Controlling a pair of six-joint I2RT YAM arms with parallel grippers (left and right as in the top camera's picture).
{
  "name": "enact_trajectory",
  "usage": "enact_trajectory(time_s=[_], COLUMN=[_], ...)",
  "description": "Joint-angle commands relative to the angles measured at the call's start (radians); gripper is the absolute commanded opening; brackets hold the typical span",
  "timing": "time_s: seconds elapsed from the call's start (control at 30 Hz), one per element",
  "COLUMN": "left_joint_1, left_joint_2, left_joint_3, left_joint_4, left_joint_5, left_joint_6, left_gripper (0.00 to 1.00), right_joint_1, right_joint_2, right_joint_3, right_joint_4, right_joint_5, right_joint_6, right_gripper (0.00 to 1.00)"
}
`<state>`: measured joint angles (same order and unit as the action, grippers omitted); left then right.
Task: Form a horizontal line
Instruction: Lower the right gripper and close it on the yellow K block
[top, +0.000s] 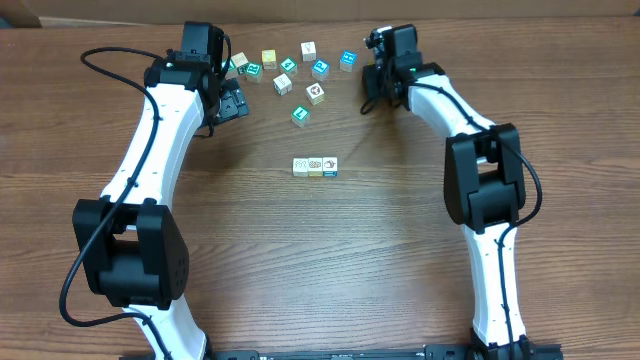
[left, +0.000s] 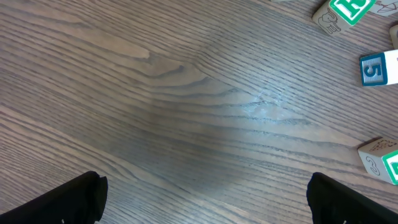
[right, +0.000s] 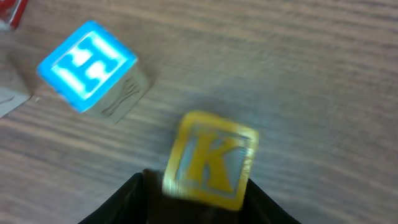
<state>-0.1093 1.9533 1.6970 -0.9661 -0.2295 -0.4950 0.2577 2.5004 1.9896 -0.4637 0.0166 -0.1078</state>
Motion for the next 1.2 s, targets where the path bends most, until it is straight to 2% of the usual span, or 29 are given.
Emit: enact_trajectory(time_s=[0.0, 0.23, 0.5, 0.7, 1.03, 1.17], left_joint_1=[-0.002, -0.002, -0.002, -0.002, -0.002, -0.002], left_joint_2=[0.013, 0.013, 0.013, 0.013, 0.013, 0.013], left_joint_3=[0.024, 0.024, 0.024, 0.024, 0.024, 0.024], left_joint_4=[-0.002, -0.002, -0.002, -0.002, -0.002, -0.002], left_joint_5=[-0.013, -0.013, -0.013, -0.013, -0.013, -0.013], left_joint_6=[0.002, 0.001, 0.001, 0.001, 0.001, 0.001], left_gripper=[1.00, 1.00, 1.00, 1.00, 1.00, 1.00], right_joint_1=[0.024, 0.022, 0.010, 0.023, 0.035, 0.035], right_joint_2=[-0.070, -0.143, -0.144, -0.122, -0.058, -0.033], right_joint_3=[-0.006, 0.015, 0.014, 0.014, 0.013, 0.013], right_joint_4=[-0.026, -0.101, -0.024, 0.008, 0.041, 0.044], right_joint_5=[0.095, 0.096, 0.095, 0.098, 0.141, 0.141], right_joint_6=[0.007, 0.020, 0.262, 0.370, 0.379, 0.397], right_gripper=[0.42, 0.49, 0.59, 0.57, 0.57, 0.54])
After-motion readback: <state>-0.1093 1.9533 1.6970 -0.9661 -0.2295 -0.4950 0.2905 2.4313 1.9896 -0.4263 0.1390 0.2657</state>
